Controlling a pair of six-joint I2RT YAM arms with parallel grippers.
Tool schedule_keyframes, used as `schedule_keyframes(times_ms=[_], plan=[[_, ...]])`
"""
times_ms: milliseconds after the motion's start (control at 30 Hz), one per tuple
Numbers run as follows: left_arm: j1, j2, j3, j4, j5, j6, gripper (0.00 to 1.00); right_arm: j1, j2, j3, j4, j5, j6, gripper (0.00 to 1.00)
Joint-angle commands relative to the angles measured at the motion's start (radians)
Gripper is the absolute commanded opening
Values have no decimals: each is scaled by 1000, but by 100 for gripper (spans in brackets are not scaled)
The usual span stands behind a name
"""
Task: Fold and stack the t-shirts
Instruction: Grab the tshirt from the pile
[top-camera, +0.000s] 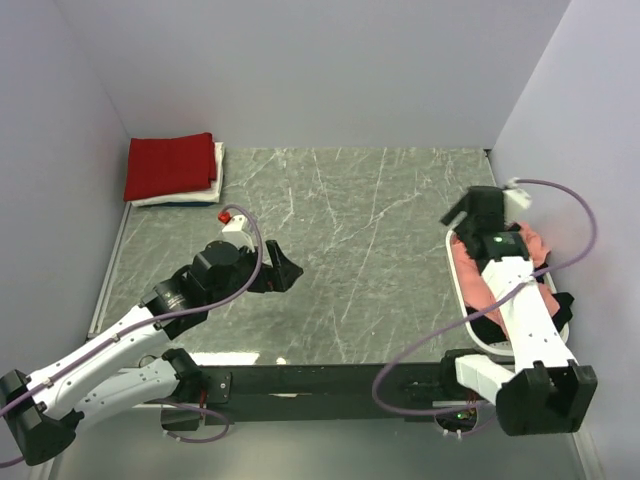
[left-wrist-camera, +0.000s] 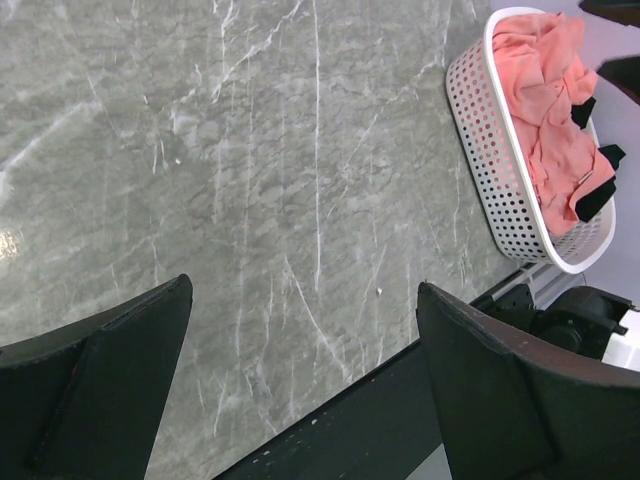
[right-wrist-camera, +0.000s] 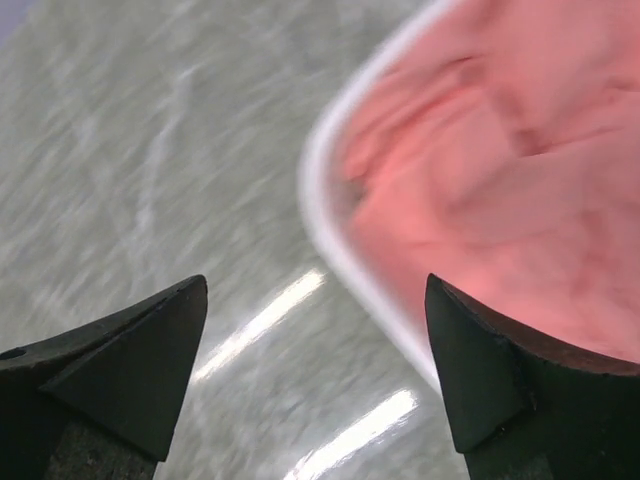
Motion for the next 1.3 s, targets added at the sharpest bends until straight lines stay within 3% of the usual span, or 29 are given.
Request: schedule_keyframes(times_ms=[0,167,300,700,800,833,933,1000,1267], plan=[[-1,-30,54,-24,-4,40,99,-197,-9,38,-40,-15,-50,95],[-1,-35,69,-53,-3,51,99,-343,36,5,-29,-8,-17,95],[-1,-43,68,-64,-3,54,99,-394,104,-61,97,-89,32,95],[-1,-72,71,-99,-39,45,99,-423,320,-155,303,-164,137,89],[-1,-67,68,-92,-49,38,99,-423,308,-179,323,-190,123,67],[-1,-66,66,-84,-49,34,100,-422,281,-184,326,-193,117,45],[-1,-55,66,-76,-44,26,99,-423,218,-173,295,-186,100,5],[-1,-52,65,-72,-43,23,99,-423,187,-138,249,-201,71,0],[-1,-55,82,-61,-58,11,99,-422,-58,78,68,-322,-15,0]])
